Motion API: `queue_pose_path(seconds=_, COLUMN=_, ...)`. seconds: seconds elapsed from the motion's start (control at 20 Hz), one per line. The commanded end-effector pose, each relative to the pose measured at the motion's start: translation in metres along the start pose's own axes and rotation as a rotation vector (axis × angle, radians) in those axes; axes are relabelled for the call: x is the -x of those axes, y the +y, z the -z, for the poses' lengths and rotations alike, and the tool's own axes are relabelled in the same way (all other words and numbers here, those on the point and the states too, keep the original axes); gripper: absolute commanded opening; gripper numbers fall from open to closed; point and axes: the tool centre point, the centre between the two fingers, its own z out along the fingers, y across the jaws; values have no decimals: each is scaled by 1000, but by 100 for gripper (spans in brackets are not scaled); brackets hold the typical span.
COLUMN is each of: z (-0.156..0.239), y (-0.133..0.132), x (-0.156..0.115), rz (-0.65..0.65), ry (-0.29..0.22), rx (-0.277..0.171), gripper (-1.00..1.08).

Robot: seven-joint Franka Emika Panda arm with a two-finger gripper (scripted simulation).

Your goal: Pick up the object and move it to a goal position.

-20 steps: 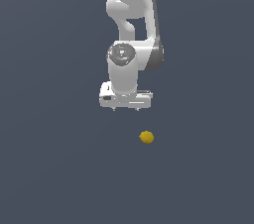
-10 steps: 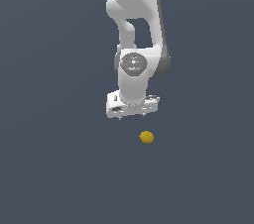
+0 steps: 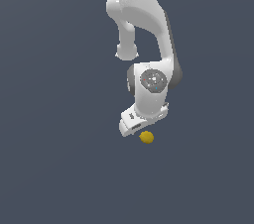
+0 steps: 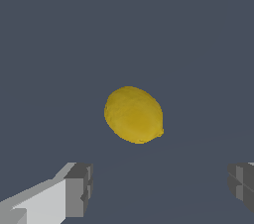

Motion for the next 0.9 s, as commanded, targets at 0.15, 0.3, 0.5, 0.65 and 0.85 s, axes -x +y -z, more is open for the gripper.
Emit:
queue_pose_path(seconds=0.15, z=-10, y=-9, x=-20, rz=115, ry=11, rx=6, gripper=100)
queue_pose_path(seconds=0.3, z=-13, y=-12, x=-25, rz=148, ry=15, rx=8, gripper=100)
queue_pose_path(seconds=0.5, z=-14, y=-14, x=-28, rz=164, ry=16, rx=9, gripper=100)
queue_pose_path(seconds=0.65, z=-16, y=-13, x=-27, rz=158, ry=15, rx=8, gripper=100)
queue_pose_path(seconds=0.85, z=-28, y=-14, x=-27, rz=160, ry=16, rx=8, gripper=100)
